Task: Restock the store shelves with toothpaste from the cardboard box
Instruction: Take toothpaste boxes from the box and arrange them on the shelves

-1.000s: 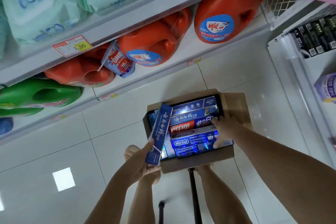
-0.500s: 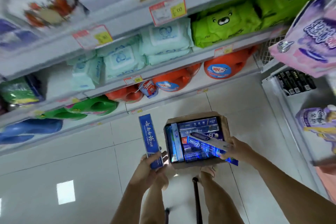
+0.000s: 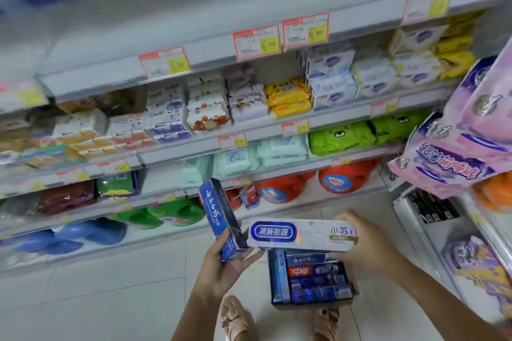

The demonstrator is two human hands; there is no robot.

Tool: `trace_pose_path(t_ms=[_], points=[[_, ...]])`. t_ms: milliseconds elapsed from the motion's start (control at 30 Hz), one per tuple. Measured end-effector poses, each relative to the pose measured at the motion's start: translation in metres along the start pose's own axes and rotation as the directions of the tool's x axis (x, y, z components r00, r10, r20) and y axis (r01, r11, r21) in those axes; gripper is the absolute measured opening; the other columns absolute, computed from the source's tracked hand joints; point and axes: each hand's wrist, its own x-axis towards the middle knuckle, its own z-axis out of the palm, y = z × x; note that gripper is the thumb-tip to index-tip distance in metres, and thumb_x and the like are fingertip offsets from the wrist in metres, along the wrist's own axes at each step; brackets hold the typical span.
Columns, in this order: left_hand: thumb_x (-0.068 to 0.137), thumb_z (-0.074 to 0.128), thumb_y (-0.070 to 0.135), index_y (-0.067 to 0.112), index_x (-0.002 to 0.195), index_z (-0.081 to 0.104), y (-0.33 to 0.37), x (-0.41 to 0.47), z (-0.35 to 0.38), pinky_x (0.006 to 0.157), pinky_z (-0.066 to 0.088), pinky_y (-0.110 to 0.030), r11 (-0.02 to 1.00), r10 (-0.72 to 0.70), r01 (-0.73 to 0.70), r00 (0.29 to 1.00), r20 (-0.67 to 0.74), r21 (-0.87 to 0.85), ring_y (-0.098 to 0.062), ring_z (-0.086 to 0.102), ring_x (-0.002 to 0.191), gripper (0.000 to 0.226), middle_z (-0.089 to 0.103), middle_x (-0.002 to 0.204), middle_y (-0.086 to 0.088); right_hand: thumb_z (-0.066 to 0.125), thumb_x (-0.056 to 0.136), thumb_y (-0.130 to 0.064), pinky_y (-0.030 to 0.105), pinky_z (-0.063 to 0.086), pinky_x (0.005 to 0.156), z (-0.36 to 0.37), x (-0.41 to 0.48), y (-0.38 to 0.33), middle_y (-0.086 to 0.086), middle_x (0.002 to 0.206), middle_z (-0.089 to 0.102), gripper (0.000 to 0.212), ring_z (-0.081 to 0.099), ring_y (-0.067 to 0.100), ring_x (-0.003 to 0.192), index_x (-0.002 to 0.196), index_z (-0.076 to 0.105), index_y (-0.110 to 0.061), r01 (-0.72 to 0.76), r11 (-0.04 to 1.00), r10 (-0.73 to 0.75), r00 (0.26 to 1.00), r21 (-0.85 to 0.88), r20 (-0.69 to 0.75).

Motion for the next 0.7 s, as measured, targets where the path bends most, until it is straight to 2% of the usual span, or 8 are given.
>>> trace_pose_path(t_ms=[100, 167, 233, 400, 500, 567, 633, 700], points=[[0.032, 0.097, 0.015, 0.004, 0.110, 0.064, 0.031, -0.027, 0.016, 0.075, 0.053, -0.060, 0.993, 0.101, -0.098, 0.994, 0.048, -0.061, -0.045, 0.064, 0.099, 0.085, 0.068, 0.109, -0.019, 0.090, 0.053, -0.029, 0.022, 0.049, 0.085, -0.021, 0.014, -0.055, -0.022, 0.118, 0.042, 0.065, 0.056, 0.000, 0.098, 0.104, 0.050, -0.038, 0.209, 0.972, -0.218, 0.972, -0.106, -0.084], [0.024, 0.098, 0.014, 0.005, 0.102, 0.069, 0.050, -0.050, 0.029, 0.069, 0.055, -0.058, 0.977, 0.195, -0.189, 0.979, 0.051, -0.101, -0.040, 0.068, 0.091, 0.083, 0.070, 0.103, -0.017, 0.092, 0.052, -0.023, 0.008, 0.039, 0.089, -0.032, 0.021, -0.090, -0.024, 0.122, 0.033, 0.071, 0.050, -0.001, 0.104, 0.110, 0.054, -0.036, 0.310, 0.936, -0.333, 0.934, -0.166, -0.130], [0.019, 0.098, 0.013, 0.004, 0.090, 0.074, 0.067, -0.076, 0.040, 0.065, 0.056, -0.057, 0.950, 0.295, -0.284, 0.953, 0.073, -0.127, -0.035, 0.070, 0.085, 0.076, 0.072, 0.097, -0.014, 0.093, 0.051, -0.017, -0.005, 0.031, 0.085, -0.043, 0.024, -0.125, -0.026, 0.125, 0.028, 0.073, 0.041, -0.014, 0.105, 0.110, 0.055, -0.038, 0.389, 0.901, -0.423, 0.886, -0.191, -0.189], [0.013, 0.098, 0.023, 0.010, 0.075, 0.077, 0.110, -0.139, 0.066, 0.068, 0.055, -0.059, 0.862, 0.507, -0.506, 0.853, 0.125, -0.038, -0.030, 0.071, 0.077, 0.067, 0.073, 0.087, -0.012, 0.089, 0.057, -0.012, -0.007, 0.030, 0.082, -0.067, 0.009, -0.213, -0.016, 0.134, 0.035, 0.072, 0.035, -0.026, 0.112, 0.115, 0.057, -0.039, 0.549, 0.814, -0.580, 0.766, -0.187, -0.278], [0.012, 0.097, 0.027, 0.018, 0.073, 0.078, 0.135, -0.177, 0.087, 0.067, 0.057, -0.053, 0.781, 0.616, -0.624, 0.763, 0.194, -0.025, -0.024, 0.072, 0.077, 0.065, 0.073, 0.088, -0.007, 0.087, 0.057, -0.020, -0.003, 0.030, 0.088, -0.081, -0.008, -0.263, -0.009, 0.130, 0.048, 0.073, 0.039, -0.023, 0.112, 0.113, 0.050, -0.048, 0.636, 0.761, -0.637, 0.693, -0.130, -0.338], [0.012, 0.097, 0.028, 0.016, 0.078, 0.078, 0.149, -0.194, 0.101, 0.069, 0.057, -0.051, 0.730, 0.668, -0.683, 0.704, 0.240, -0.027, -0.024, 0.072, 0.078, 0.070, 0.074, 0.090, -0.007, 0.085, 0.055, -0.030, 0.008, 0.038, 0.090, -0.089, -0.019, -0.291, -0.015, 0.125, 0.050, 0.071, 0.047, -0.011, 0.111, 0.110, 0.048, -0.054, 0.671, 0.741, -0.637, 0.681, -0.041, -0.361], [0.011, 0.097, 0.026, 0.010, 0.090, 0.072, 0.159, -0.206, 0.113, 0.066, 0.058, -0.051, 0.708, 0.694, -0.704, 0.679, 0.242, -0.055, -0.027, 0.072, 0.078, 0.084, 0.074, 0.092, -0.010, 0.085, 0.053, -0.034, 0.026, 0.044, 0.092, -0.097, -0.027, -0.311, -0.015, 0.123, 0.049, 0.075, 0.052, 0.004, 0.112, 0.111, 0.045, -0.058, 0.688, 0.726, -0.646, 0.668, -0.024, -0.370], [0.020, 0.096, 0.024, 0.008, 0.102, 0.064, 0.167, -0.214, 0.121, 0.064, 0.058, -0.049, 0.702, 0.700, -0.709, 0.666, 0.257, -0.072, -0.028, 0.072, 0.080, 0.090, 0.073, 0.094, -0.011, 0.087, 0.052, -0.030, 0.028, 0.046, 0.090, -0.108, -0.036, -0.328, -0.013, 0.122, 0.049, 0.078, 0.054, 0.009, 0.110, 0.110, 0.044, -0.060, 0.698, 0.715, -0.659, 0.655, -0.037, -0.370]])
